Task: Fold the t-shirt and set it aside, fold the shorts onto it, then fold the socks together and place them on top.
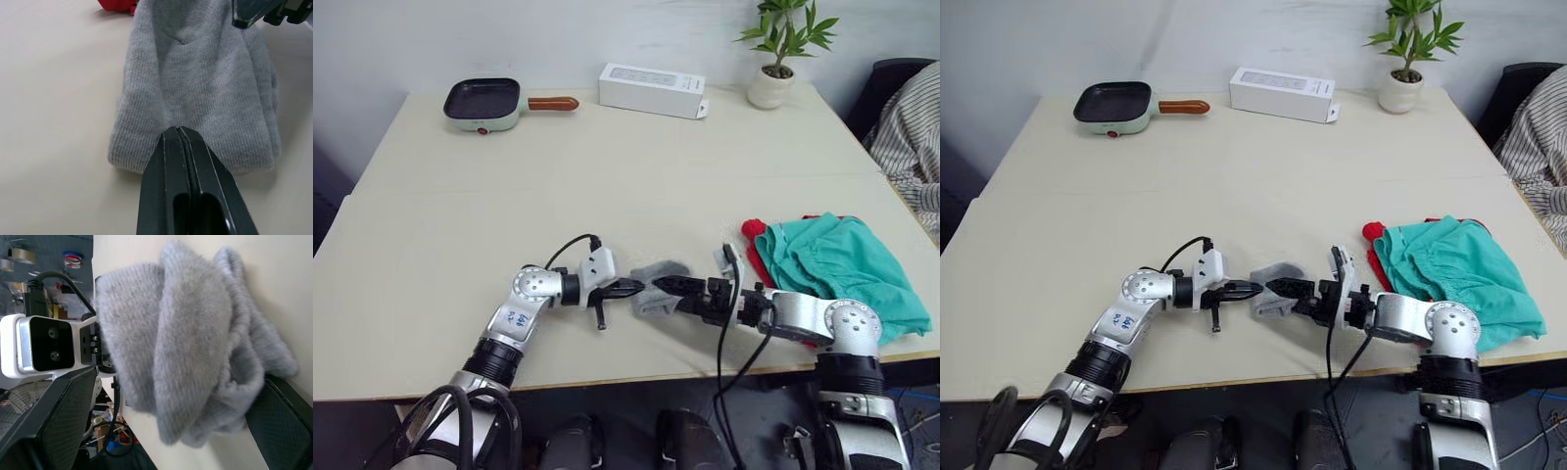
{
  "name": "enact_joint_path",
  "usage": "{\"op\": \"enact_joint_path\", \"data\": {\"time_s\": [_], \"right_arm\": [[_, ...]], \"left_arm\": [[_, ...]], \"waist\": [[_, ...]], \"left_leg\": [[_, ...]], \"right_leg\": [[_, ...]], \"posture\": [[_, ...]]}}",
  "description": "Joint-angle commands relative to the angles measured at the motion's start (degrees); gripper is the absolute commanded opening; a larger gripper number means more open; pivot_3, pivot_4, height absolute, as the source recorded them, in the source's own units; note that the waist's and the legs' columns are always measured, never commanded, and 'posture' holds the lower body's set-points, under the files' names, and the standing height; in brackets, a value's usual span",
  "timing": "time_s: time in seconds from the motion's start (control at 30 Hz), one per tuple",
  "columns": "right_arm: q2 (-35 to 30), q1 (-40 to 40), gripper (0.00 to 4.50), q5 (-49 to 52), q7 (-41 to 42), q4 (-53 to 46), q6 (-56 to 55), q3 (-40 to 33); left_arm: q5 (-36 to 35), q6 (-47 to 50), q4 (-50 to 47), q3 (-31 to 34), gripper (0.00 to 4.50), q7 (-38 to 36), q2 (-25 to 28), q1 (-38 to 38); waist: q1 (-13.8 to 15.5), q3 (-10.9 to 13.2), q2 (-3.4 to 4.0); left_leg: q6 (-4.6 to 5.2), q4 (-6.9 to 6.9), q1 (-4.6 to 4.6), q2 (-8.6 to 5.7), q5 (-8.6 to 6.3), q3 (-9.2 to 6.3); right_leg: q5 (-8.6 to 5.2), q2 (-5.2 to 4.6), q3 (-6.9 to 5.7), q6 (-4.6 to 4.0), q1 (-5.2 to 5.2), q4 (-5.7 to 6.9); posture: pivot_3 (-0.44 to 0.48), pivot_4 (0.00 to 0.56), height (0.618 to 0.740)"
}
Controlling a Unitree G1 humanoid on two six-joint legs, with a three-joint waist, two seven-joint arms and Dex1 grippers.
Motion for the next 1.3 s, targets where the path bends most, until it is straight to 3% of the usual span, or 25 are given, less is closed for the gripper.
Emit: {"op": "enact_joint_path", "data": {"time_s": [0.03, 0.13, 0.3, 0.43, 0.57, 0.73, 0.87, 1.03, 1.3], "right_arm": [[2.5, 0.6, 4.07, -1.3, -3.8, 2.7, -2.4, 2.0], [2.1, 0.8, 3.15, -0.9, -3.7, 2.5, -2.9, 1.3], [1.3, 2.2, 1.2, 0.4, -3.2, 0.9, -3.6, 0.6], [0.0, 4.3, 0.15, 4.7, -1.3, -4.1, -5.2, -1.0], [-4.2, 7.8, 0.13, 13.9, 3.2, -12.6, -8.2, -4.2], [-8.7, 12.5, 0.13, 16.0, 8.9, -18.8, -14.5, -16.4], [-13.7, 15.3, 0.13, 16.0, 6.8, -15.8, -20.1, -26.5], [-18.2, 17.6, 0.13, 16.0, 4.7, -7.9, -25.8, -32.0], [-14.2, 16.8, 0.13, 10.2, 3.9, -2.3, -34.2, -31.8]], "left_arm": [[1.1, 0.6, -0.3, -0.5, 0.0, 0.1, 0.5, 0.5], [1.1, 0.8, -0.8, -0.3, 0.0, 0.2, 0.9, 1.0], [0.8, 0.9, -1.1, 0.0, 0.0, 0.3, 1.3, 1.3], [-4.3, 2.5, -4.0, 3.0, 0.0, -0.8, 0.5, 1.9], [-17.5, 7.0, -15.1, 8.3, 0.52, -6.8, 0.4, 3.5], [-25.9, 13.7, -25.9, 12.9, 2.02, -7.6, 4.0, 4.9], [-29.1, 17.3, -30.9, 15.1, 3.23, -5.9, 6.0, 6.1], [-30.1, 19.1, -31.4, 15.6, 4.5, -4.7, 6.2, 6.4], [-29.7, 18.9, -30.6, 15.7, 4.5, -3.8, 5.9, 5.9]], "waist": [[0.0, 0.0, -0.01], [0.0, 0.0, 0.0], [0.1, 0.0, 0.02], [0.2, 0.0, 0.02], [0.4, 0.3, 0.13], [0.4, 0.3, 0.16], [0.5, 0.3, 0.17], [1.4, 0.4, 0.17], [1.7, 0.4, 0.22]], "left_leg": [[-0.02, -0.01, 0.01, 0.01, 0.01, 0.0], [-0.03, -0.02, 0.0, 0.01, 0.05, 0.0], [-0.03, -0.09, -0.06, 0.0, 0.05, 0.0], [-0.02, -0.09, -0.07, 0.0, 0.04, 0.0], [-0.01, -0.09, -0.26, -0.04, 0.05, -0.02], [-0.14, -0.09, -0.48, -0.08, 0.12, -0.01], [-0.08, -0.08, -0.45, -0.1, 0.08, 0.03], [-0.01, -0.04, -0.44, -0.13, 0.12, 0.1], [-0.12, -0.08, -0.36, 0.01, 0.19, 0.14]], "right_leg": [[0.0, 0.02, 0.0, 0.0, 0.0, 0.0], [0.0, 0.02, 0.01, -0.01, -0.02, 0.0], [0.0, 0.01, 0.01, -0.01, -0.09, -0.03], [0.0, 0.0, 0.01, 0.0, -0.08, -0.06], [0.0, -0.06, -0.02, 0.0, -0.21, -0.11], [0.15, 0.04, -0.03, 0.27, -0.24, -0.5], [0.23, 0.18, 0.01, 0.43, -0.07, -0.67], [0.29, 0.26, 0.13, 0.52, -0.04, -0.89], [0.31, 0.54, 0.45, 0.48, -0.05, -0.9]], "posture": [[0.0, 0.15, 0.74], [0.0, 0.15, 0.74], [0.0, 0.15, 0.74], [0.0, 0.15, 0.74], [0.0, 0.15, 0.74], [0.0, 0.15, 0.74], [0.0, 0.15, 0.74], [0.0, 0.15, 0.74], [0.0, 0.15, 0.74]]}}
